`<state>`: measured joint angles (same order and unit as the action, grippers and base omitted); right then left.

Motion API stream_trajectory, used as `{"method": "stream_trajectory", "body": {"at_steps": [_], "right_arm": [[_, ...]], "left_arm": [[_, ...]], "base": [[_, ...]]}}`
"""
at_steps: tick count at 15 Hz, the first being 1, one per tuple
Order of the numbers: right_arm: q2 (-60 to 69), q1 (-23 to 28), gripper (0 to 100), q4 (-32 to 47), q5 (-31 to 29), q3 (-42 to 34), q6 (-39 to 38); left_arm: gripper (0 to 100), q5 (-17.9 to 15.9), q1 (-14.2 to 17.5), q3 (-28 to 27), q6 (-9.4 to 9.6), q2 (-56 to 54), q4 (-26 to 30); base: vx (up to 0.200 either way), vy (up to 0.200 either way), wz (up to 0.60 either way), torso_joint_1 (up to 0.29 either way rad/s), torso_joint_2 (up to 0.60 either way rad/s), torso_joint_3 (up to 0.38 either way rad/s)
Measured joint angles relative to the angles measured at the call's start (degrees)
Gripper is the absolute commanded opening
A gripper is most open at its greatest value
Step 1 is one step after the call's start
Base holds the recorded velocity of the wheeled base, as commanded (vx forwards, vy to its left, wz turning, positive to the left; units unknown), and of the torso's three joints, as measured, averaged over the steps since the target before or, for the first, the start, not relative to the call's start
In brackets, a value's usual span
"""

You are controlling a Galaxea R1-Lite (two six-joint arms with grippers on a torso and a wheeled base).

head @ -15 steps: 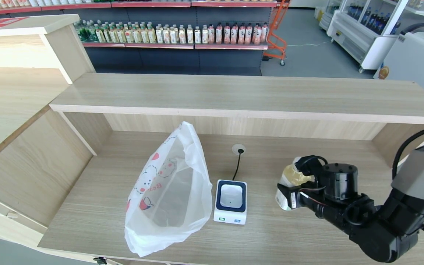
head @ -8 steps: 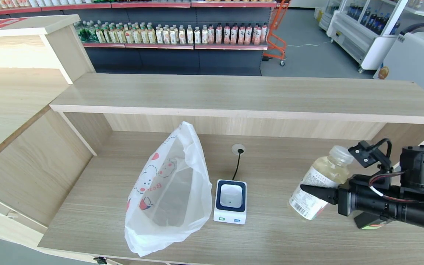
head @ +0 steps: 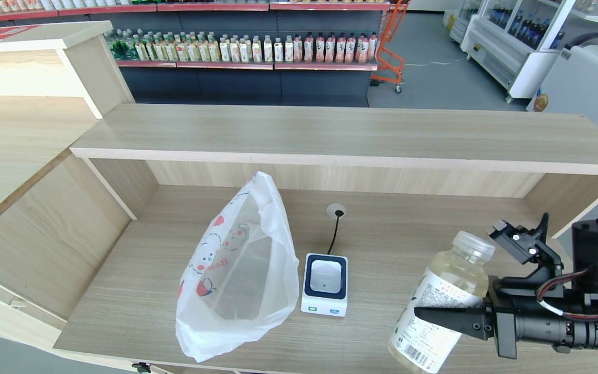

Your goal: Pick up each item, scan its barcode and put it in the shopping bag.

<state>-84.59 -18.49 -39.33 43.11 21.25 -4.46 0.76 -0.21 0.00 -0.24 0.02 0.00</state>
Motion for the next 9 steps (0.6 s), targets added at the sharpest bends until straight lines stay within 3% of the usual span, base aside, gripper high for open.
{"method": "stream_trajectory", "body": {"at_steps": [4, 7, 9], "right_arm": [[1.6, -2.6, 0, 0.0, 0.0, -0.5, -7.1], [2.3, -3.1, 0, 0.1, 1.1, -2.4, -7.8], [2.6, -3.2, 0, 0.0, 6.0, -2.5, -7.8]], "left_arm": [[100, 0.0, -0.1, 0.0, 0.02, 0.0, 0.0], [100, 0.0, -0.1, 0.0, 0.02, 0.0, 0.0], [100, 0.0, -0.1, 0.0, 0.02, 0.0, 0.0]], "base": [[0.000, 0.000, 0.00, 0.000, 0.00, 0.000], [0.000, 0.000, 0.00, 0.000, 0.00, 0.000], [0.000, 0.000, 0.00, 0.000, 0.00, 0.000]]}}
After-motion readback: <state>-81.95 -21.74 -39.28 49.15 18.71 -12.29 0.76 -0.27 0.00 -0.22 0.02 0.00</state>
